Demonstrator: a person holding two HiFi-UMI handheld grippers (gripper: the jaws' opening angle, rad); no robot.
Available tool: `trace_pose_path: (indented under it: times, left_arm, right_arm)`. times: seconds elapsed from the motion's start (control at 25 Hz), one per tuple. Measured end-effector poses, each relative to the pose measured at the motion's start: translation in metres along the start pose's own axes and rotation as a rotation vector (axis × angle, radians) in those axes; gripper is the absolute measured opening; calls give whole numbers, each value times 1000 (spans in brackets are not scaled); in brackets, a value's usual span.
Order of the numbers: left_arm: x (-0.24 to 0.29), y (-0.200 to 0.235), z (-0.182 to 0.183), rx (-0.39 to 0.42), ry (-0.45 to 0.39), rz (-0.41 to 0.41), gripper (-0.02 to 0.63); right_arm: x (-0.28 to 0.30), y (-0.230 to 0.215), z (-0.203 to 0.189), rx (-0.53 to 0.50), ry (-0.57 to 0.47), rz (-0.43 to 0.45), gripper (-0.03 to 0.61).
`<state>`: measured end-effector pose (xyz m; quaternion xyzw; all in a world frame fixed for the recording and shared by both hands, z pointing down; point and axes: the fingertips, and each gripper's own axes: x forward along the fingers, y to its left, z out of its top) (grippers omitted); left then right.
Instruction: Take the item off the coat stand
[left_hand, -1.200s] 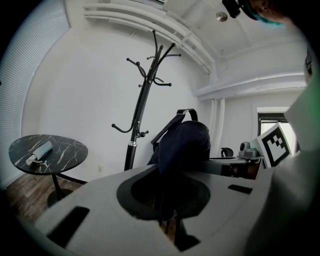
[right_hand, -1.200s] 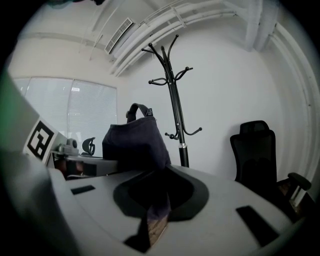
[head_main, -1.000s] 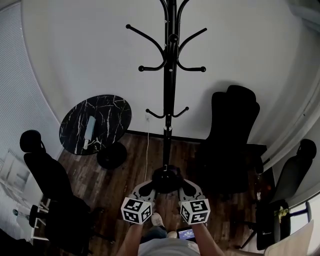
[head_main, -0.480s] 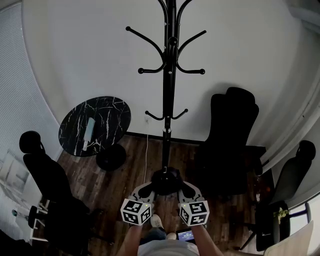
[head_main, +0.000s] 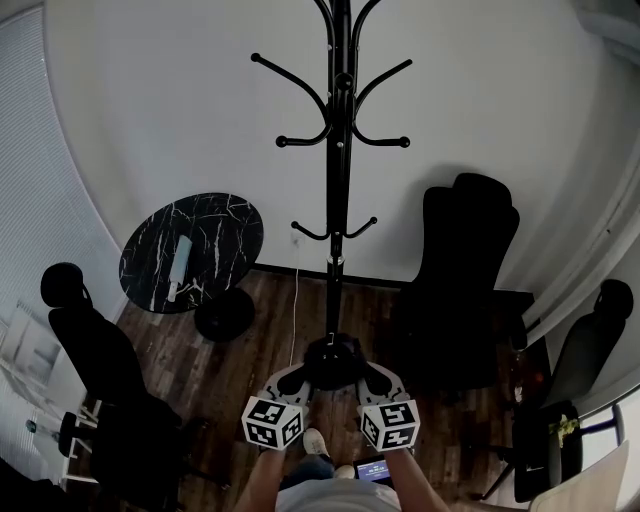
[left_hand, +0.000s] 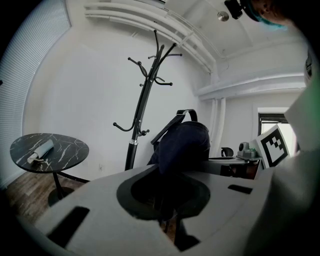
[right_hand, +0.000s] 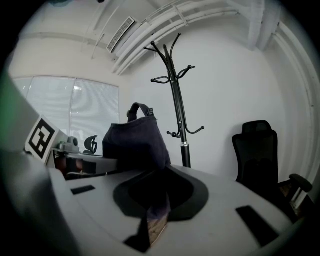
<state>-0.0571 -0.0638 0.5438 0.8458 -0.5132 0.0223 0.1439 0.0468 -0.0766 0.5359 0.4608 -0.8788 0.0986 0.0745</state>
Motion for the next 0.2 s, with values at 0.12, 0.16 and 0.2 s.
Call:
trace_pose_path:
  times: [0.12, 0.16, 0.2]
  left_arm:
    - [1, 0, -2, -8, 7, -2, 29]
    - [2, 0, -2, -9, 10, -2, 29]
    - [2, 0, -3, -10, 12, -2, 29]
  right_arm:
    - [0, -1, -2, -6, 6, 0, 34]
    - [0, -1, -3, -8, 8, 0, 34]
    - [0, -1, -4, -9, 10, 0, 34]
